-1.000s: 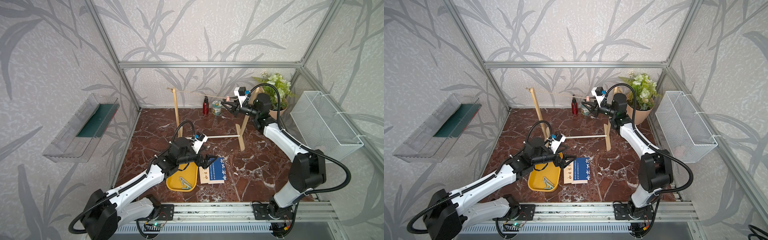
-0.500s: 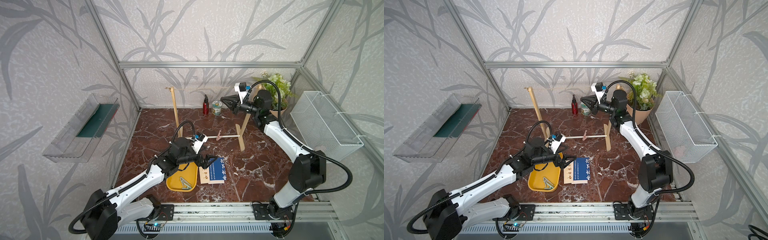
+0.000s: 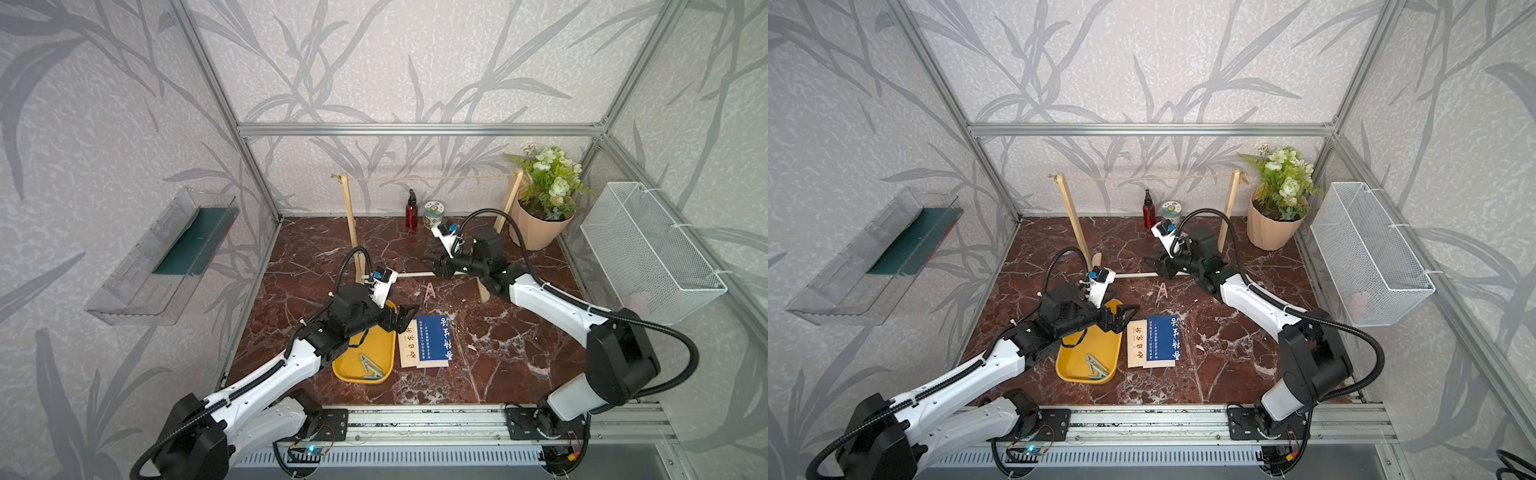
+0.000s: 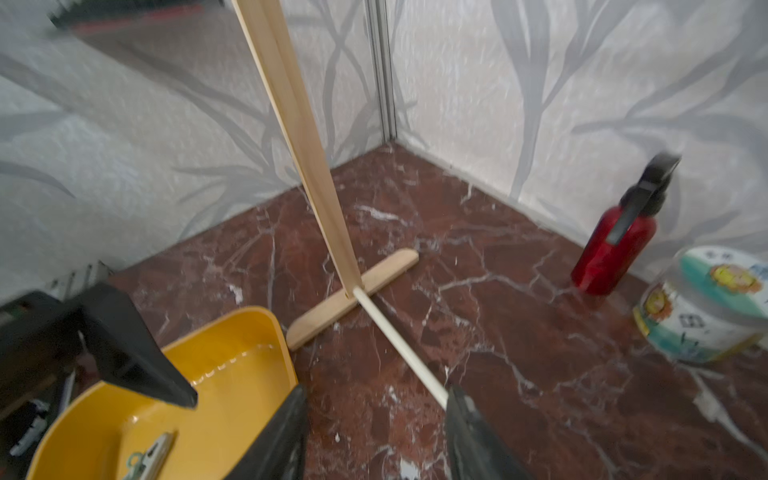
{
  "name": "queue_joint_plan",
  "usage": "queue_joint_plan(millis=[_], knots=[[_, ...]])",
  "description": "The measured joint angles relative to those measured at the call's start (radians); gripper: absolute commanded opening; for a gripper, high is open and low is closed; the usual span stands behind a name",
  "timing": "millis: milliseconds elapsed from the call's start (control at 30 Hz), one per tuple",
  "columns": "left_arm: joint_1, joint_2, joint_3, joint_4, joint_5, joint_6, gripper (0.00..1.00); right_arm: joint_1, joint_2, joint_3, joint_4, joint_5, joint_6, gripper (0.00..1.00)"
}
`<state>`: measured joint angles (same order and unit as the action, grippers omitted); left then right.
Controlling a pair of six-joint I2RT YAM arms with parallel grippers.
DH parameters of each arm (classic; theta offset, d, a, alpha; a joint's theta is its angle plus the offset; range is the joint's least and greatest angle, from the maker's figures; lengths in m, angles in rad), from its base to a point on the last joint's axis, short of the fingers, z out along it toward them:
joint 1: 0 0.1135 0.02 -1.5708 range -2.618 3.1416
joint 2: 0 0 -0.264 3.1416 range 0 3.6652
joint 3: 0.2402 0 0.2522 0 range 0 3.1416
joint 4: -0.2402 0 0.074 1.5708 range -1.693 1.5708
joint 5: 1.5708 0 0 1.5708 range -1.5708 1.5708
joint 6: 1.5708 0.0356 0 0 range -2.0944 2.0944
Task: Remove the postcards from the strings
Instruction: Pick up the clamp from the center of the board.
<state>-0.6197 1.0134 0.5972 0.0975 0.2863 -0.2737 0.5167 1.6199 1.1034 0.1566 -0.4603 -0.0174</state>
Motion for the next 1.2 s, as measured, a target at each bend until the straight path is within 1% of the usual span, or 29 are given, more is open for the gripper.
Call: queue_joint_plan(millis=[33, 100, 133, 200, 233, 300, 400, 500, 667, 867, 1033, 1133, 1200], knots=[[0.008, -0.002, 0.0, -0.001, -0.009, -0.004, 0.99, 0.003, 0.037, 0.018, -0.04, 0.026, 0.005, 0.56], [0.024, -0.011, 0.0, -0.012, -0.031, -0.012, 0.99, 0.001, 0.132, 0.084, -0.147, 0.087, 0.039, 0.63], [0.027, -0.018, 0.0, -0.018, -0.037, -0.014, 0.99, 0.002, 0.167, 0.105, -0.183, 0.106, 0.056, 0.64], [0.027, -0.038, -0.007, -0.02, -0.053, -0.017, 0.99, 0.005, 0.216, 0.119, -0.254, 0.155, 0.105, 0.71], [0.027, -0.048, -0.013, -0.019, -0.06, -0.018, 0.99, 0.013, 0.229, 0.119, -0.286, 0.177, 0.121, 0.72], [0.027, -0.067, -0.026, -0.02, -0.076, -0.018, 0.99, 0.053, 0.259, 0.119, -0.348, 0.241, 0.156, 0.73], [0.032, -0.07, -0.03, -0.023, -0.088, -0.017, 0.99, 0.122, 0.299, 0.13, -0.411, 0.311, 0.201, 0.79], [0.034, -0.064, -0.03, -0.023, -0.088, -0.016, 0.99, 0.166, 0.332, 0.138, -0.432, 0.353, 0.237, 0.78], [0.038, -0.047, -0.03, -0.022, -0.084, -0.016, 0.99, 0.173, 0.383, 0.19, -0.439, 0.425, 0.267, 0.77], [0.04, -0.041, -0.03, -0.017, -0.082, -0.016, 0.99, 0.173, 0.362, 0.167, -0.423, 0.444, 0.279, 0.77], [0.042, -0.039, -0.03, -0.014, -0.077, -0.016, 0.99, 0.173, 0.259, 0.133, -0.415, 0.459, 0.28, 0.8], [0.042, -0.032, -0.03, -0.013, -0.075, -0.016, 0.99, 0.169, 0.225, 0.147, -0.397, 0.488, 0.272, 0.81], [0.042, -0.03, -0.03, -0.013, -0.074, -0.016, 0.99, 0.158, 0.248, 0.188, -0.41, 0.486, 0.259, 0.82]])
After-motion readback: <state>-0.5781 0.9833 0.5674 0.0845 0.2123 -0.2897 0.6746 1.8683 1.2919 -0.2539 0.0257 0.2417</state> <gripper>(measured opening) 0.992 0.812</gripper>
